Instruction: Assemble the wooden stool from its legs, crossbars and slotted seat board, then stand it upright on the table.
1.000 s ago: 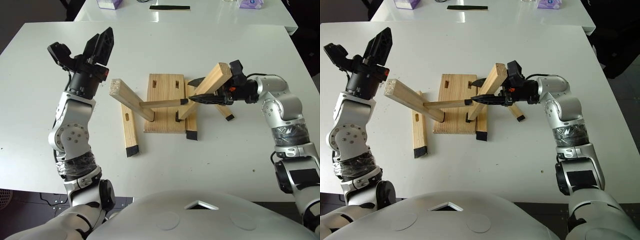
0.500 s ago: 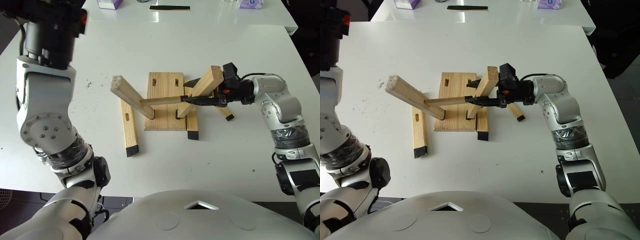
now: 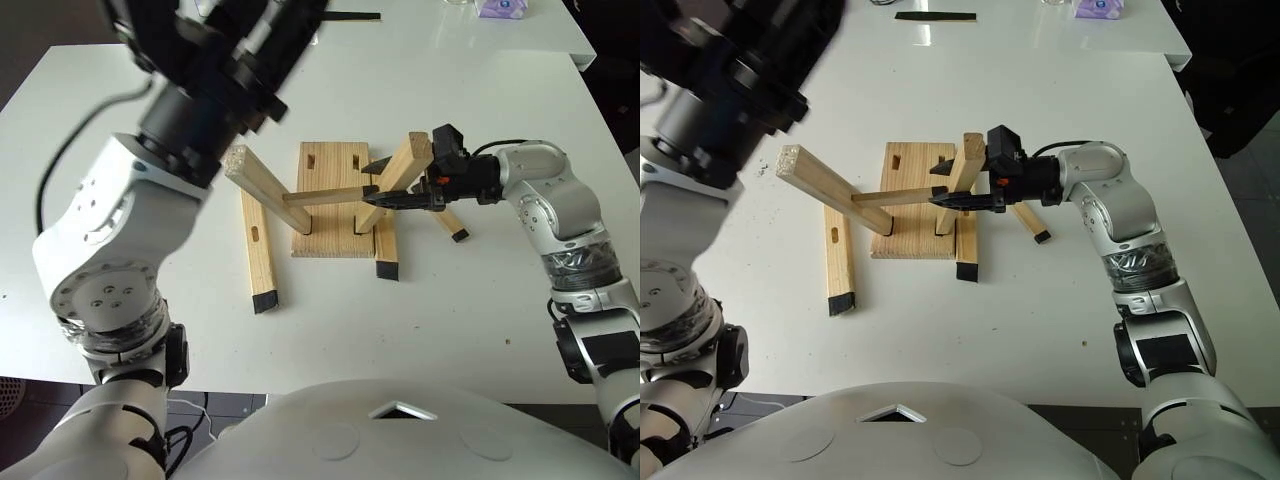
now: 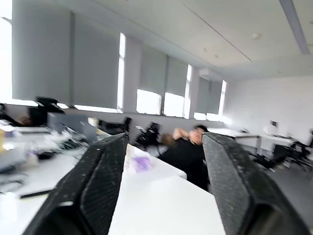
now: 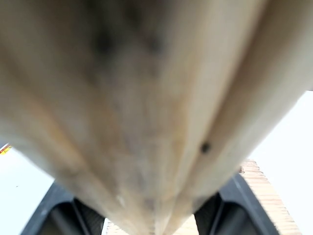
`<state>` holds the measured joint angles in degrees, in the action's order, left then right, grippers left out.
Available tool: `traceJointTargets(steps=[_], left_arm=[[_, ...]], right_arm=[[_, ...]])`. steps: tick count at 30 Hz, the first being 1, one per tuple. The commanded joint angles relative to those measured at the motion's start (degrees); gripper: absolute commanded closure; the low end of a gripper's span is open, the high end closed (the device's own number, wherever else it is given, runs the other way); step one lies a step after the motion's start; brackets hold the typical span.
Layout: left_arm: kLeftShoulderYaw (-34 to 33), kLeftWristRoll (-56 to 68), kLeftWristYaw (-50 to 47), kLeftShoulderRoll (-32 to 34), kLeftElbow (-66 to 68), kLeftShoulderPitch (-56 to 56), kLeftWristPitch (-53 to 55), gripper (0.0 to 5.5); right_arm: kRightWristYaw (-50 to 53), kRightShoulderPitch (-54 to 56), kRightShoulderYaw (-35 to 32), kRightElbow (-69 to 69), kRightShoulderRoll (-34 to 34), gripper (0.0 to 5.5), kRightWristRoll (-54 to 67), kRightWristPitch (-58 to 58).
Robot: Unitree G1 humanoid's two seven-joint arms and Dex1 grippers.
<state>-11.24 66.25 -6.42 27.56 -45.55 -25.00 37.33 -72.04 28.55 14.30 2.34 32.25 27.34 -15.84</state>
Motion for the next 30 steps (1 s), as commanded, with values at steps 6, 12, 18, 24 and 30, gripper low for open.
traceJointTargets(steps=[6,12,18,24,30], left_arm=[[13.3,-4.64,2.76,-0.83,-4.81,8.15,2.83,4.32],[18.08,-11.54,-0.95,-0.58,-3.25,15.49,6.66,5.28],[22.07,-15.56,-2.68,-2.1,-2.22,20.13,10.75,5.5],[25.48,-15.86,-1.46,-1.81,1.76,22.16,17.74,5.5],[25.48,-20.25,0.6,-3.14,4.23,21.32,15.46,5.5]], right_arm=[[1.0,-0.47,3.14,3.56,2.59,3.49,-6.21,-3.54],[1.13,0.05,3.58,4.37,2.55,3.49,-6.18,-3.32],[1.63,-0.37,3.55,3.78,2.65,3.49,-5.99,-3.73],[2.3,1.14,3.78,2.58,1.98,3.49,-5.42,-5.44],[2.89,1.77,3.84,3.34,1.65,3.49,-5.86,-5.27]])
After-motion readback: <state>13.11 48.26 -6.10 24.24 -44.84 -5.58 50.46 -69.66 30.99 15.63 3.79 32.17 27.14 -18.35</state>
